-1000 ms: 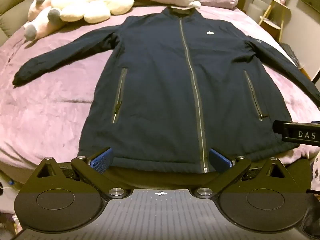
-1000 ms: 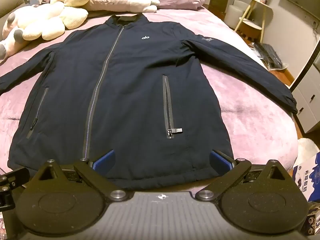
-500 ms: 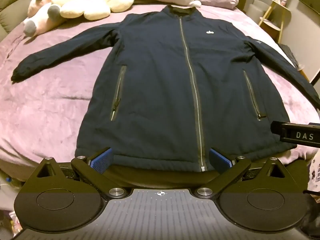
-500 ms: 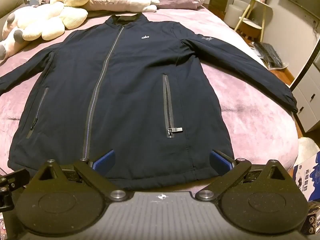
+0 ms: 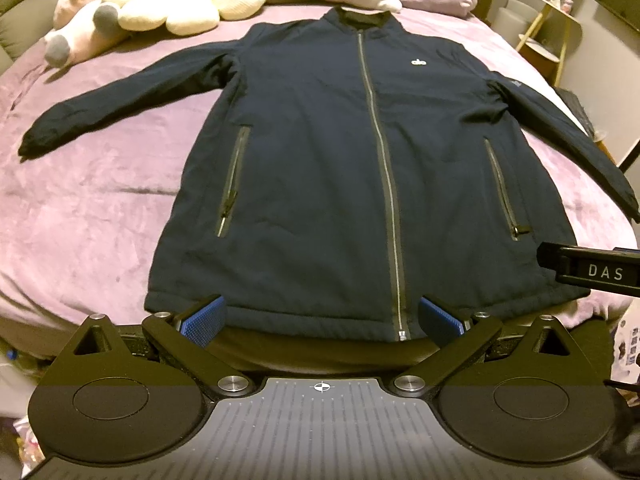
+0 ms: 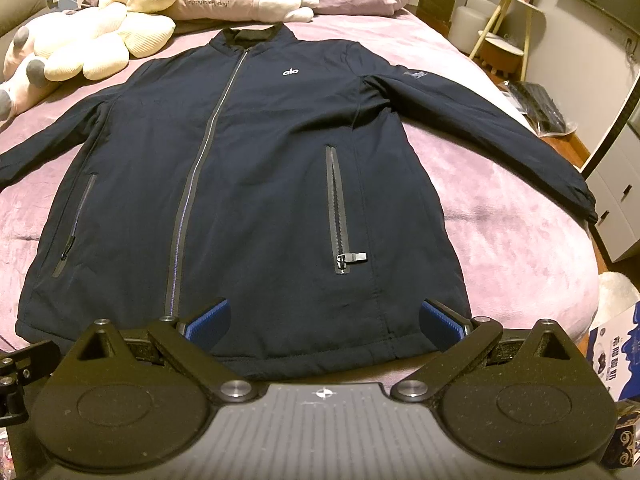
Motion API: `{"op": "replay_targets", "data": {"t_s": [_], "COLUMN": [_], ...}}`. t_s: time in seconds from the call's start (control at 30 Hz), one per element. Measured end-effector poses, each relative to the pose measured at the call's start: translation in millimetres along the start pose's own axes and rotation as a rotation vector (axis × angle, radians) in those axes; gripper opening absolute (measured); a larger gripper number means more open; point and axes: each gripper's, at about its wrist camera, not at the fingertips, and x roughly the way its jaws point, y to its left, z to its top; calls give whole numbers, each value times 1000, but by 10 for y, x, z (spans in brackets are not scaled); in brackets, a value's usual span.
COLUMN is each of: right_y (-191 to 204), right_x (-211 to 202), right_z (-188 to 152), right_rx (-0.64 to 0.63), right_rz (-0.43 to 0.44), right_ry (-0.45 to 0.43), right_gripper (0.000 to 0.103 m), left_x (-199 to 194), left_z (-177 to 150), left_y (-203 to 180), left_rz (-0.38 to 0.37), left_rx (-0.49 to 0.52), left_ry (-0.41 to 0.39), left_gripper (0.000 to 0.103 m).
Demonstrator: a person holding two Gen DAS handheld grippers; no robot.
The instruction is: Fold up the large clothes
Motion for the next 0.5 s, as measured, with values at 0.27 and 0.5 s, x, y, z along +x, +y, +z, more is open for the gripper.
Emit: {"op": "replay_targets", "data": {"t_s": [0.27,0.5], "right_y": [-5,-19], "right_x": [19,28], "right_z": [-9,-8], "right_rx": [7,12], "right_rz": [2,7], "right_ry": [-1,4], "right_gripper": [100,100], "left_x": [-1,2], "left_z": [3,14], "left_y": [-2,14], "left_rz": [-3,-9], "left_rx": [-4,-6], "left_ry": [4,7], "left_gripper": [103,103]}}
